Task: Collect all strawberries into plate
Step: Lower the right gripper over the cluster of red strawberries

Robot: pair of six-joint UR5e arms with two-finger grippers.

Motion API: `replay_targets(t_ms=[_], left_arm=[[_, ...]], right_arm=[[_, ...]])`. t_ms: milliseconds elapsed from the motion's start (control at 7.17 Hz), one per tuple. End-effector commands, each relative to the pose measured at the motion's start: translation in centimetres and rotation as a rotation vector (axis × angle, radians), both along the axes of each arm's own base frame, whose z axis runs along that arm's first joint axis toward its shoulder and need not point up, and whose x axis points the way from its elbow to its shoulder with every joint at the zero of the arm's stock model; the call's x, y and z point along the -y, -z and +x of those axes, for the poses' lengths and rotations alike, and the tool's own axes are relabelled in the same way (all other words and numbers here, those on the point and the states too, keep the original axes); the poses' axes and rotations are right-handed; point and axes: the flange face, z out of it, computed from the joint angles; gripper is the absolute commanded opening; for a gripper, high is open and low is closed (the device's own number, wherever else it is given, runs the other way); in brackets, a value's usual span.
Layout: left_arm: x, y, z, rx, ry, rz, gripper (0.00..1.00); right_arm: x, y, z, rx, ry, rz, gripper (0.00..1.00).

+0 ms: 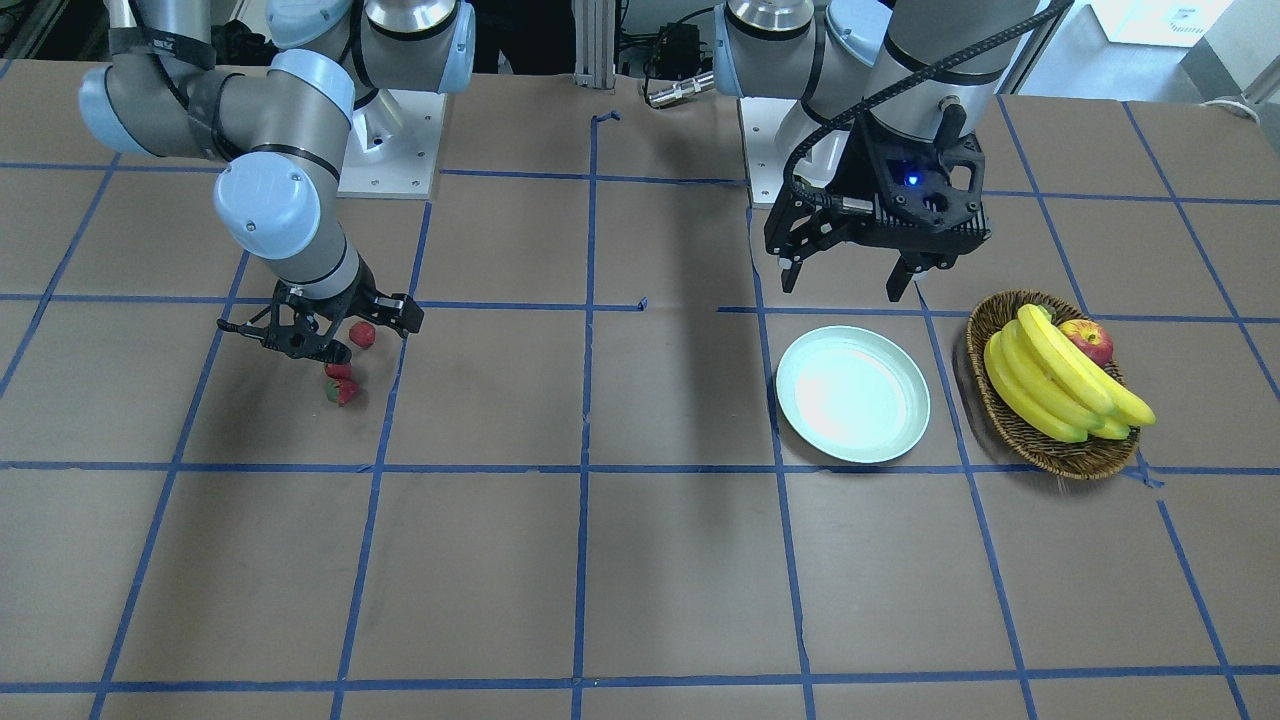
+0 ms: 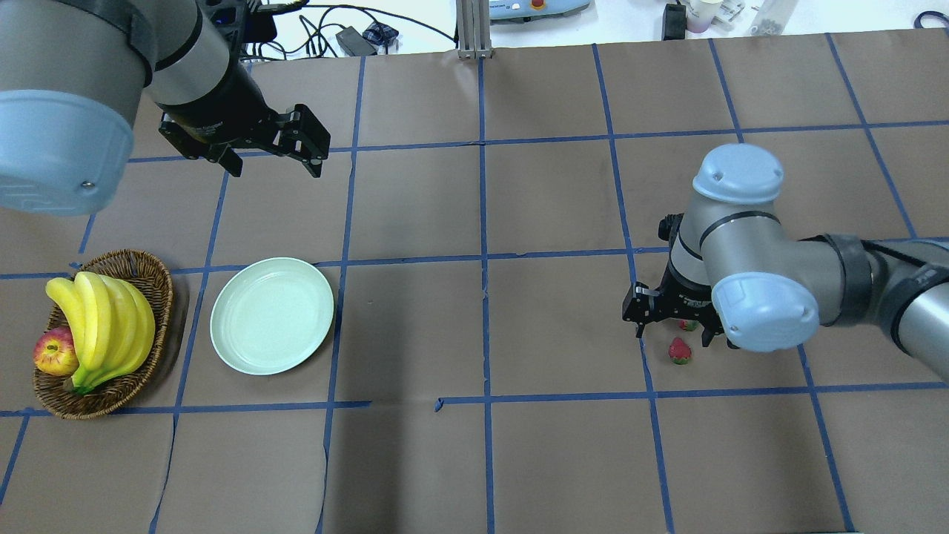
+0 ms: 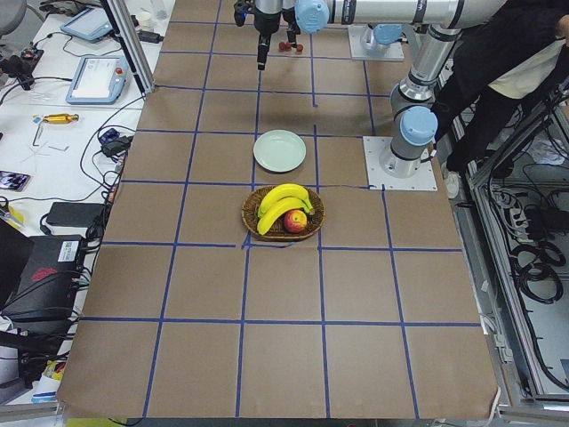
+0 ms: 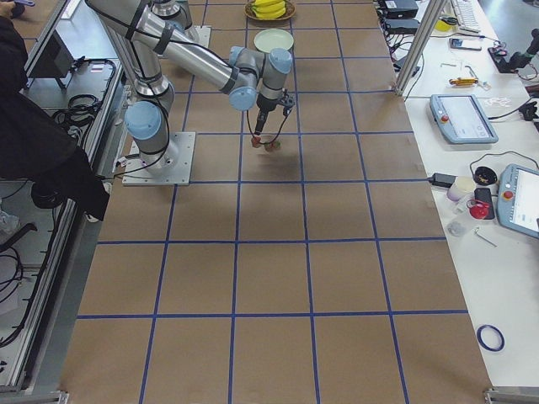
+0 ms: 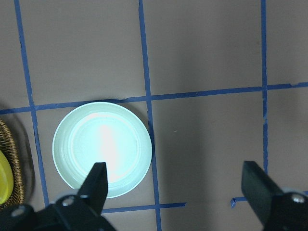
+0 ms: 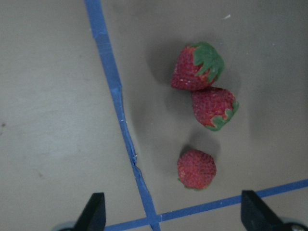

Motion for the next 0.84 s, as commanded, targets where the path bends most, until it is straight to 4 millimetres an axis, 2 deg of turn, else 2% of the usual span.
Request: replay_targets(t_ms=[0,139,279,697], left_arm=[[0.04,0.17,-0.05,0.0,0.001,0.003,1.0],[0.06,0.09,-0.07,-0.001,0.001,0.002,1.0],[0.06,0.09,-0.07,-0.001,0.001,0.002,1.0],[0.04,0.17,-0.07,-0.001,0.001,0.003,1.0]], right_arm=[[-1.24,1.89,-2.17,-0.013,0.072,-0.013,1.0],[-1.35,2.04,-2.18,-0.016,0.078,-0.01,0.99],[-1.23,2.45,-2.18,-0.014,0.078,-0.002,0.94],[-1.01,2.75,-2.21,-0.015,0.079,-0.013,0.34]])
